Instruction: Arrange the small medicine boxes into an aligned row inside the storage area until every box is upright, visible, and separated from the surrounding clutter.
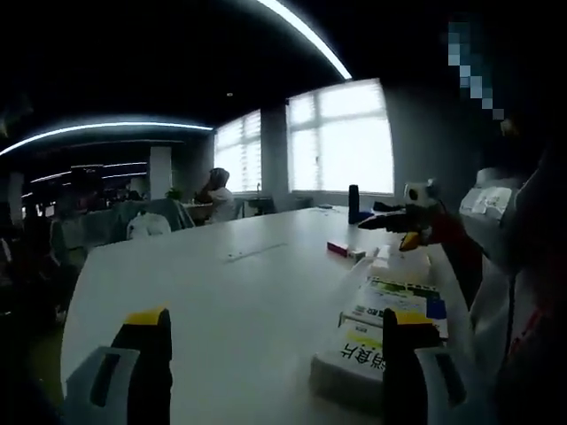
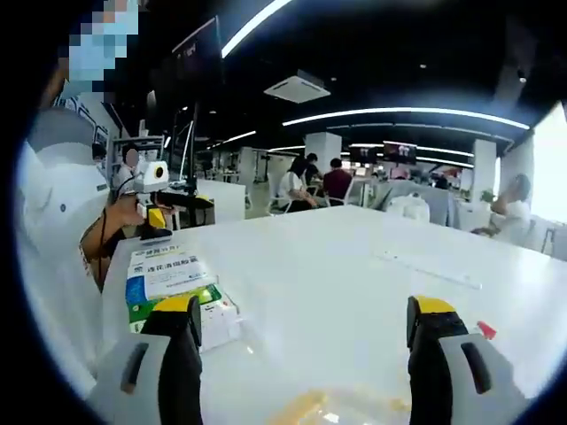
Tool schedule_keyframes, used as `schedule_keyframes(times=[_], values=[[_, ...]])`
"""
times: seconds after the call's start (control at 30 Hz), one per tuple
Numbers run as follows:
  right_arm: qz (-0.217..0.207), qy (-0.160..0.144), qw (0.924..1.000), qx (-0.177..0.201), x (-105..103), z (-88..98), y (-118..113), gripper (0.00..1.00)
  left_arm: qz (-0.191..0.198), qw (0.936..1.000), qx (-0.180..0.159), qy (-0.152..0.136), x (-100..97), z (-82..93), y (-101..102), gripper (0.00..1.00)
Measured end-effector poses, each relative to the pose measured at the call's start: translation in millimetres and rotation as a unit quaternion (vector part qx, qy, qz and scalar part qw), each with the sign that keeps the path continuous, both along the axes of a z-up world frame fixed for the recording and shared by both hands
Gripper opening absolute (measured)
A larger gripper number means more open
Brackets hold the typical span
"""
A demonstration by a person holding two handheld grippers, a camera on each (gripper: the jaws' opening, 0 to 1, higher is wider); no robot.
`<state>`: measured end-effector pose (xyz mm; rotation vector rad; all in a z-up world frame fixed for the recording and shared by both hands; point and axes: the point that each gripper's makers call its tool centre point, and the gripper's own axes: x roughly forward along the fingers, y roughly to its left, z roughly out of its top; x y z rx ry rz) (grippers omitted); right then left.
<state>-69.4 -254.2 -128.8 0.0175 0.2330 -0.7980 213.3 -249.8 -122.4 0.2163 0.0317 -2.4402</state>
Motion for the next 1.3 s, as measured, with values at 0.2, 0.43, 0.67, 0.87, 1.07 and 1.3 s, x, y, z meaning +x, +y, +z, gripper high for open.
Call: schedule_keyframes(times=[0.2, 0.43, 0.67, 0.87, 1.07, 1.3], values=[[-0.014, 0.003, 0.9999, 0.001, -6.0, -0.8, -3.1, 0.95, 0.007, 0.9997, -0.019, 0.013, 0.0, 4.0, -1.2, 1.0], [-0.04, 0.011, 0.9991, -0.005, -23.8, 2.0, -6.7, 0.95, 0.011, 0.9999, 0.002, -0.003, 1.3, -8.5, -0.7, 0.99], [-0.059, 0.023, 0.998, -0.011, -35.2, 2.3, -12.4, 0.98, 0.011, 0.9999, 0.003, -0.008, 0.3, -12.2, 0.0, 0.99], [-0.062, 0.014, 0.9979, -0.013, -36.3, 4.1, -17.1, 0.98, 0.007, 1.0, 0.003, 0.0, -1.9, -11.0, 1.4, 0.99], [-0.062, 0.014, 0.9979, -0.013, -36.4, 4.3, -21.1, 0.98, 0.011, 0.9999, -0.009, -0.005, 0.0, -8.3, -0.2, 0.99], [-0.069, 0.017, 0.9974, -0.015, -39.4, 4.4, -23.4, 0.97, 0.01, 0.9999, -0.005, -0.004, -0.1, -8.9, 0.1, 0.98]])
